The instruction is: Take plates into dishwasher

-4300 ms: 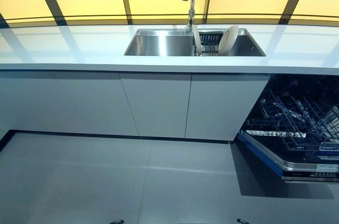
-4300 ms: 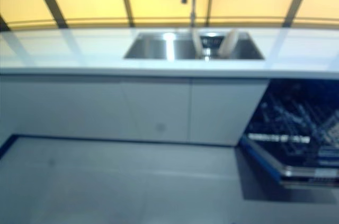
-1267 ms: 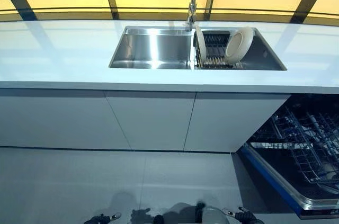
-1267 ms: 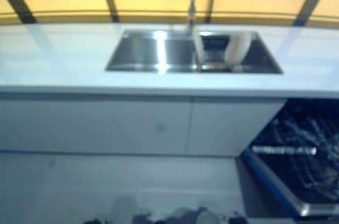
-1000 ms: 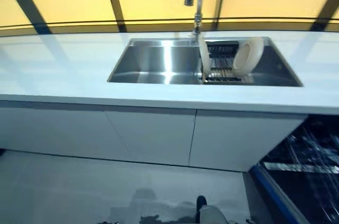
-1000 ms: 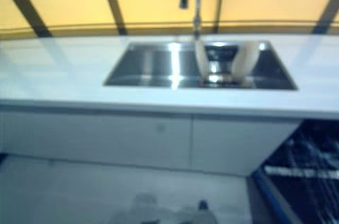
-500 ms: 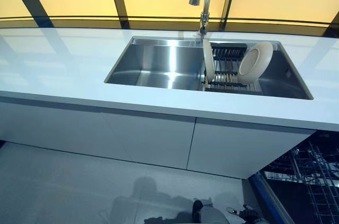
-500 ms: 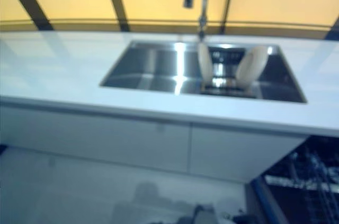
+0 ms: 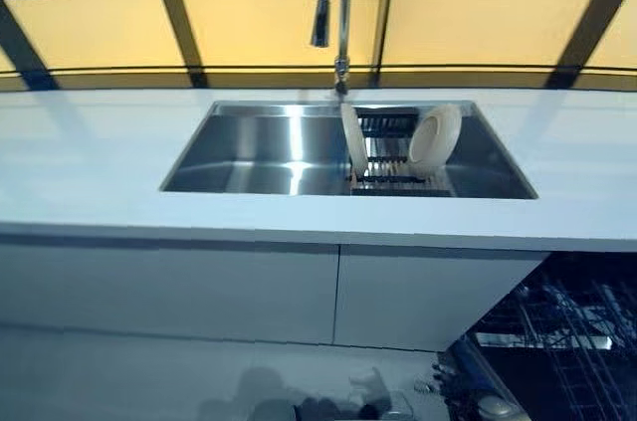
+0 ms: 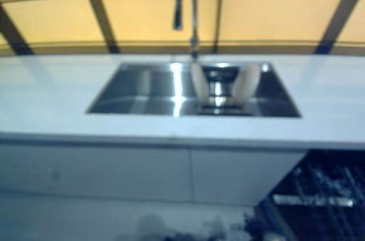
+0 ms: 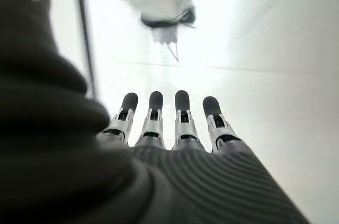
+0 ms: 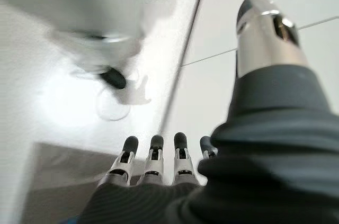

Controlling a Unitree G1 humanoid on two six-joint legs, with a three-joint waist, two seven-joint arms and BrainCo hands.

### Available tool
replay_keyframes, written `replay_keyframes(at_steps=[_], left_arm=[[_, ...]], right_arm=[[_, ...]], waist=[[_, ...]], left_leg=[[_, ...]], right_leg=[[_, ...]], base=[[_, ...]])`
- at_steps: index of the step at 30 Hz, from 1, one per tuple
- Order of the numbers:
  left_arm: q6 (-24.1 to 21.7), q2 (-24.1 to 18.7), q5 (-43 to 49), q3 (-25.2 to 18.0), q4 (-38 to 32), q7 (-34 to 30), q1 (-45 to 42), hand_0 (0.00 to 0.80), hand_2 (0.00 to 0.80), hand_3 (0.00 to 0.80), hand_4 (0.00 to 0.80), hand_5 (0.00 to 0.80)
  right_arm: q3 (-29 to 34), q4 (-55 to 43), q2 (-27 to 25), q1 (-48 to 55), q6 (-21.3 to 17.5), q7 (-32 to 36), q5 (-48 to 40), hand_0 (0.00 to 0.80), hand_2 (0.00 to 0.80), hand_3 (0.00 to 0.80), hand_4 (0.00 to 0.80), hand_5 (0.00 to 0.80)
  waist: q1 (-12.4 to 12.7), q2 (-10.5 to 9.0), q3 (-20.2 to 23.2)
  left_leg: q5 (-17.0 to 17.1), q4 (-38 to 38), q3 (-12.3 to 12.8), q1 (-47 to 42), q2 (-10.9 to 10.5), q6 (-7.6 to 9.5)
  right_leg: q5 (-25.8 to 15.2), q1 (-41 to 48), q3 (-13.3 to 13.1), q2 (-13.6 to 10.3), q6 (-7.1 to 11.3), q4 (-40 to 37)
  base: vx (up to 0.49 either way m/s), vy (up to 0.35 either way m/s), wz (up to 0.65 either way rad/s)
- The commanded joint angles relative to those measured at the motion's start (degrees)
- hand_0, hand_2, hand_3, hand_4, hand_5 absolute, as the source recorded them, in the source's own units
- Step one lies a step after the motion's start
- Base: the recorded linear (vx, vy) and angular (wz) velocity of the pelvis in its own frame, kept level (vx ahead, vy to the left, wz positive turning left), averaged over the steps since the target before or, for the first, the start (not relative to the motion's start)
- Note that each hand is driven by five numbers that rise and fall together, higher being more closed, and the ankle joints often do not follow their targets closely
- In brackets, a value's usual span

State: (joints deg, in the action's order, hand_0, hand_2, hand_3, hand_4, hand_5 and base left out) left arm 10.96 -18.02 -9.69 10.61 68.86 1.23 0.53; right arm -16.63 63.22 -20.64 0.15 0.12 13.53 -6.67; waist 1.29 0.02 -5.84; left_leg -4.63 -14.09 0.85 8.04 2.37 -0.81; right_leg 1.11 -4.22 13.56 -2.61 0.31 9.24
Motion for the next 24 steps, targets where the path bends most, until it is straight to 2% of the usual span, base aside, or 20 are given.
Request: replay_keyframes(at_steps=[1, 3, 5, 6, 10, 12, 15, 16, 19, 20, 22, 24], left_arm=[[2.0, -4.5, 1.0, -2.2, -2.7, 0.5, 1.0, 0.0, 0.0, 0.0, 0.0, 0.0], [2.4, -6.3, 1.0, -3.4, -3.4, 0.2, 0.2, 0.0, 0.0, 0.0, 0.0, 0.0], [2.7, -7.7, 1.1, -4.4, -3.8, -0.3, -0.4, 0.0, 0.0, 0.0, 0.0, 0.0], [3.2, -8.4, 1.8, -5.3, -4.6, -0.9, -0.9, 0.0, 0.0, 0.0, 0.0, 0.0], [3.4, -9.3, 2.5, -5.6, -5.2, -1.9, -1.5, 0.0, 0.0, 0.0, 0.0, 0.0], [3.1, -9.5, 2.8, -6.1, -4.5, -2.3, -1.5, 0.0, 0.0, 0.0, 0.0, 0.0], [2.5, -9.5, 3.1, -6.3, -3.8, -2.5, -1.7, 0.0, 0.0, 0.0, 0.0, 0.0], [1.4, -9.5, 3.2, -6.9, -2.5, -2.7, -1.9, 0.0, 0.0, 0.0, 0.0, 0.0], [0.4, -9.7, 3.1, -7.5, -1.0, -3.1, -1.7, 0.0, 0.0, 0.0, 0.0, 0.0], [0.1, -9.7, 3.3, -7.6, -0.6, -3.3, -1.7, 0.0, 0.0, 0.0, 0.0, 0.0], [-0.3, -9.8, 3.6, -7.7, -0.1, -3.5, -1.6, 0.0, 0.0, 0.0, 0.0, 0.0], [-1.0, -9.6, 4.0, -7.6, 0.9, -3.8, -1.6, 0.0, 0.0, 0.0, 0.0, 0.0]], right_arm=[[-0.4, -4.6, -1.4, -5.6, -1.4, 8.9, 6.1, 0.0, 0.0, 0.0, 0.0, 0.0], [-1.8, -8.7, -4.0, -6.6, -0.3, 14.7, 8.0, 0.0, 0.0, 0.0, 0.0, 0.0], [-2.8, -14.2, -7.4, -7.2, 1.1, 20.4, 9.1, 0.0, 0.0, 0.0, 0.0, 0.0], [-2.7, -19.4, -9.9, -7.1, 3.2, 24.2, 9.4, 0.0, 0.0, 0.0, 0.0, 0.0], [-2.3, -30.3, -16.7, -6.9, 6.6, 33.9, 9.0, 0.0, 0.0, 0.0, 0.0, 0.0], [-1.5, -38.5, -21.9, -7.2, 8.9, 38.9, 4.0, 0.0, 0.0, 0.0, 0.0, 0.0], [0.4, -43.5, -24.3, -7.8, 11.7, 42.9, -0.9, 0.0, 0.0, 0.0, 0.0, 0.0], [2.5, -49.2, -26.3, -9.1, 15.1, 47.3, -5.2, 0.0, 0.0, 0.0, 0.0, 0.0], [5.1, -55.5, -28.8, -11.5, 19.5, 52.5, -14.6, 0.0, 0.0, 0.0, 0.0, 0.0], [5.9, -56.5, -29.2, -12.9, 21.3, 54.3, -17.5, 0.0, 0.0, 0.0, 0.0, 0.0], [6.8, -56.6, -29.6, -14.8, 22.5, 56.2, -21.0, 0.0, 0.0, 0.0, 0.0, 0.0], [8.9, -56.4, -30.0, -18.3, 25.9, 57.9, -28.5, 0.0, 0.0, 0.0, 0.0, 0.0]], waist=[[1.6, -2.18, -1.5], [2.4, -2.47, -1.0], [2.9, -2.93, -0.5], [2.8, -3.37, -0.2], [2.5, -4.26, 0.3], [2.3, -4.7, 0.4], [2.0, -4.87, 0.7], [1.5, -5.0, 1.0], [1.0, -5.05, 1.4], [0.9, -5.05, 1.6], [0.9, -5.04, 1.7], [1.0, -4.99, 2.3]], left_leg=[[2.7, 10.8, 4.1, -9.5, -0.2, 0.61], [3.1, 12.5, 5.6, -9.9, 0.7, 0.38], [3.6, 13.4, 6.7, -9.9, 1.5, 0.16], [3.9, 13.8, 7.4, -9.9, 2.0, -0.04], [4.2, 14.6, 7.8, -10.1, 2.6, -0.55], [4.4, 15.5, 8.1, -10.8, 3.1, -0.95], [4.6, 16.0, 8.2, -11.0, 3.3, -1.18], [4.6, 16.3, 8.4, -11.2, 3.3, -1.39], [4.6, 17.1, 8.8, -11.8, 3.3, -1.63], [4.5, 17.1, 8.9, -12.0, 3.3, -1.72], [4.5, 17.3, 8.9, -12.1, 3.4, -1.83], [4.4, 17.6, 8.9, -12.5, 3.4, -2.06]], right_leg=[[-2.3, 4.1, 1.1, -8.5, 7.91, -1.9], [-3.7, 3.9, 2.5, -9.5, 8.75, -3.4], [-3.7, 4.6, 3.1, -9.1, 8.9, -4.9], [-3.5, 4.9, 3.4, -8.8, 8.93, -5.4], [-3.1, 5.7, 3.1, -8.1, 8.76, -6.7], [-2.8, 6.4, 3.0, -7.8, 8.69, -7.1], [-2.7, 6.5, 2.9, -7.7, 8.62, -7.3], [-2.4, 6.7, 2.7, -7.6, 8.54, -7.6], [-2.3, 7.0, 2.4, -7.5, 8.53, -8.1], [-2.2, 7.1, 2.3, -7.5, 8.5, -8.2], [-2.1, 7.3, 2.4, -7.5, 8.47, -8.4], [-1.6, 7.7, 2.5, -7.4, 8.39, -8.5]], base=[[0.02, -0.112, -0.03], [0.019, -0.121, -0.33], [0.035, -0.112, -0.23], [0.049, -0.086, 0.14], [0.054, -0.047, 0.07], [0.055, -0.032, 0.13], [0.026, 0.002, -0.07], [0.02, 0.016, -0.13], [0.019, 0.021, -0.13], [0.021, 0.019, -0.09], [0.019, 0.015, -0.06], [0.018, 0.013, -0.01]])
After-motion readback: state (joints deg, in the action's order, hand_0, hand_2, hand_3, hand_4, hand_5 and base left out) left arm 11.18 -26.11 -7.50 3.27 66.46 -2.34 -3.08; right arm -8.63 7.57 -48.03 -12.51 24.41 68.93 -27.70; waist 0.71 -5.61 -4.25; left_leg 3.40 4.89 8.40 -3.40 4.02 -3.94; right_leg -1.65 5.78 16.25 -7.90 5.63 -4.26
